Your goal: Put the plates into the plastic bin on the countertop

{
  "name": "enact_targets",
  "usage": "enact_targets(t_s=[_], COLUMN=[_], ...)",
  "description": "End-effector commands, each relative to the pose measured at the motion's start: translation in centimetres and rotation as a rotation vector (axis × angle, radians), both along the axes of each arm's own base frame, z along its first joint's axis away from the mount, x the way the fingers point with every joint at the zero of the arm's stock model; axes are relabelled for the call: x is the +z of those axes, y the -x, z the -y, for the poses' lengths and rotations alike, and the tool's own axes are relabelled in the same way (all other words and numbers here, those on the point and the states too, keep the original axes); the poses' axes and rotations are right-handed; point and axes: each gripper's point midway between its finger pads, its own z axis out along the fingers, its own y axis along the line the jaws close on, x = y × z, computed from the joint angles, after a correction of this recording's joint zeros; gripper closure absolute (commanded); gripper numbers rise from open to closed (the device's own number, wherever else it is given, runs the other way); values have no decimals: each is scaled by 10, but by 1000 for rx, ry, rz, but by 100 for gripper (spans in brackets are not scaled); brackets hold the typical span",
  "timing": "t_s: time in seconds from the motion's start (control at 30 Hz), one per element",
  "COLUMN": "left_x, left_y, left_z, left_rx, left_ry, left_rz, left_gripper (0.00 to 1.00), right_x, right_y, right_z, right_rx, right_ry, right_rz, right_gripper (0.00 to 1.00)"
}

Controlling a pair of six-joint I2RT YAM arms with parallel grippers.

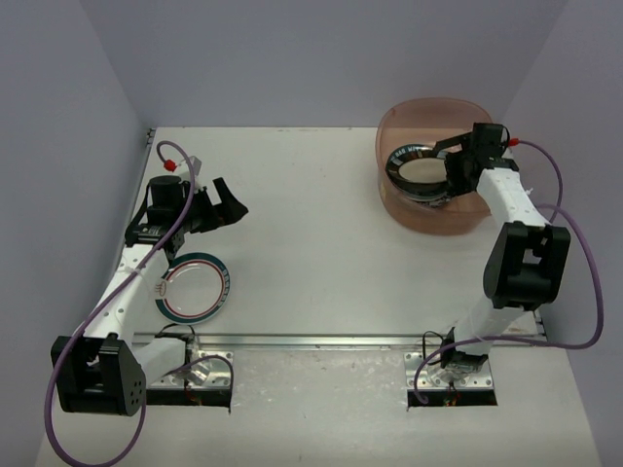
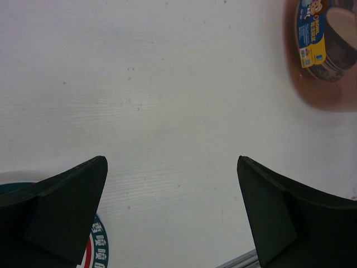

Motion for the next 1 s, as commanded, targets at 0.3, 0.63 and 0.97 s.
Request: enact_targets(t_s=[0.3,0.63,0.97], left_x=[21,20,20], left_y=[-5,-5,-4], left_z=[6,7,7], left_rx=[-41,-47,-50], left_ry=[1,1,2], left_rz=[91,89,90], left_gripper=[0,0,0], right_x=[-27,-53,-28], right_y=[8,3,3], right_z=[-38,-38,-34], right_rx=[101,67,68], right_ry=[-75,-93,-69], right_rz=[-198,-386,-340], right_gripper=[1,1,1])
